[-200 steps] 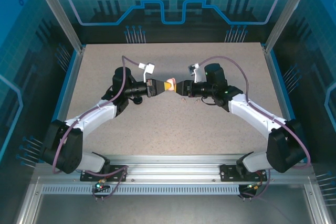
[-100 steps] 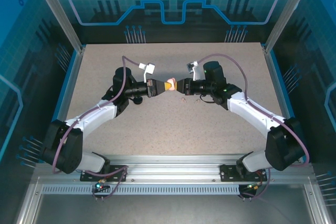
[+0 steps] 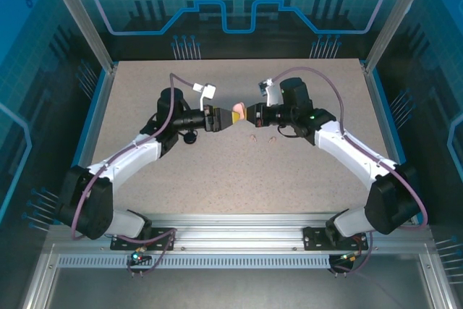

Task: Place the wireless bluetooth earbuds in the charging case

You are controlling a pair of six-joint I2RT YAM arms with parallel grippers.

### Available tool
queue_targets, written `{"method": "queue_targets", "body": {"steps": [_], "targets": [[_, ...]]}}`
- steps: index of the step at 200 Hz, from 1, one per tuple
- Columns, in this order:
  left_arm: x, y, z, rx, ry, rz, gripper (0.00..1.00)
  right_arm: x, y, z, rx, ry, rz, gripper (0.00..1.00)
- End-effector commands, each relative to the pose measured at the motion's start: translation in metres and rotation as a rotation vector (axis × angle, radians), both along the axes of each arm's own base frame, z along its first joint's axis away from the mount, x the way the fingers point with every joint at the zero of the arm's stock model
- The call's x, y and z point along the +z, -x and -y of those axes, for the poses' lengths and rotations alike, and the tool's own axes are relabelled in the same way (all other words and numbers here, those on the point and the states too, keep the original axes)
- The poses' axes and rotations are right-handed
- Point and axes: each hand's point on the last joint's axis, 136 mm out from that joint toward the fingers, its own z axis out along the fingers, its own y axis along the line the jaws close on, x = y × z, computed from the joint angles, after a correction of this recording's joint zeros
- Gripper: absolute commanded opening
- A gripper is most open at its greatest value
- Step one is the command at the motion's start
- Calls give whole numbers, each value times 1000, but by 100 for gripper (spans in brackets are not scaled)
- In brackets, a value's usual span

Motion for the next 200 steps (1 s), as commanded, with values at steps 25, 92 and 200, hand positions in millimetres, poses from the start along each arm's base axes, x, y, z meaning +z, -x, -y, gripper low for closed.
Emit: {"method": "queue_targets", "body": {"steps": [25, 92, 200], "targets": [[14, -15, -14, 0, -79, 58, 97, -1, -13, 33, -29, 168, 60, 0], [11, -14, -14, -171, -194, 35, 99, 8, -14, 34, 108, 308, 147, 0], [5, -8, 10, -406, -191, -71, 68, 6, -5, 11, 234, 428, 188, 0]]}}
